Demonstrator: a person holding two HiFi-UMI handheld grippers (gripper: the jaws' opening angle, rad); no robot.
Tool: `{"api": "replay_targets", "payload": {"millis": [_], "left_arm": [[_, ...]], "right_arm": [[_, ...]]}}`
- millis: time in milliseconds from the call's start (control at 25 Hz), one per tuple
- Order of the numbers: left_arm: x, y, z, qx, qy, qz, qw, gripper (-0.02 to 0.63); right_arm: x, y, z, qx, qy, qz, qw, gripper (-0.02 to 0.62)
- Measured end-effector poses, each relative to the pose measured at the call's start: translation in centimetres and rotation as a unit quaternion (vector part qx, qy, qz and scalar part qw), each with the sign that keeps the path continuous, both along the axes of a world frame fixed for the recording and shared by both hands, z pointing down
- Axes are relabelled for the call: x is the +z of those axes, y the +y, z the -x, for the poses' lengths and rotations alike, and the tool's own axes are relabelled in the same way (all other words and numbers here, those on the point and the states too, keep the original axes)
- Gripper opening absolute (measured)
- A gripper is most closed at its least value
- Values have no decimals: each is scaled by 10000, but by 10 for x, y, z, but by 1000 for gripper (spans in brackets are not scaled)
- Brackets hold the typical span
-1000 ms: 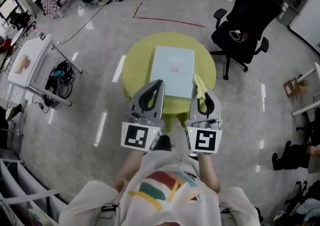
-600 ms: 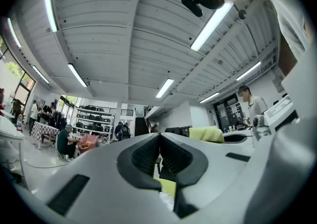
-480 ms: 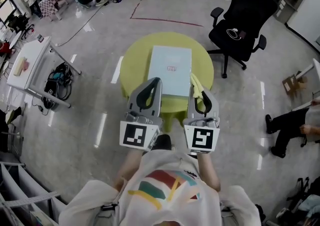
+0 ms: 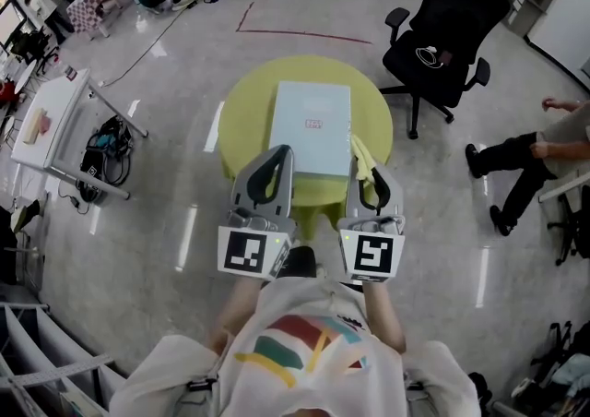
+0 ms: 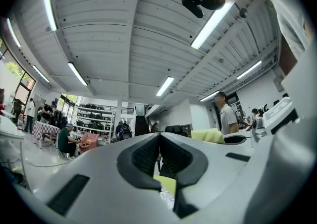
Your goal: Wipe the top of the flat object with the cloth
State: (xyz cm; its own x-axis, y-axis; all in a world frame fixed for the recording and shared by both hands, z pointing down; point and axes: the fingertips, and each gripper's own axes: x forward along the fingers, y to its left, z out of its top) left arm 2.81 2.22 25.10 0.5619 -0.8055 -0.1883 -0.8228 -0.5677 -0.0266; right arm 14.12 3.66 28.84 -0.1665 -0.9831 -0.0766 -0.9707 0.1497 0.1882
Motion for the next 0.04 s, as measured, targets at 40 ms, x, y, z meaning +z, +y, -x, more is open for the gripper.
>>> {"api": "replay_targets", "payload": {"millis": [40], "left_arm": [[0, -1, 1, -15, 0, 1, 10000, 15]], "right_arm": [[1, -1, -1, 10, -12, 29, 10000, 28]]}}
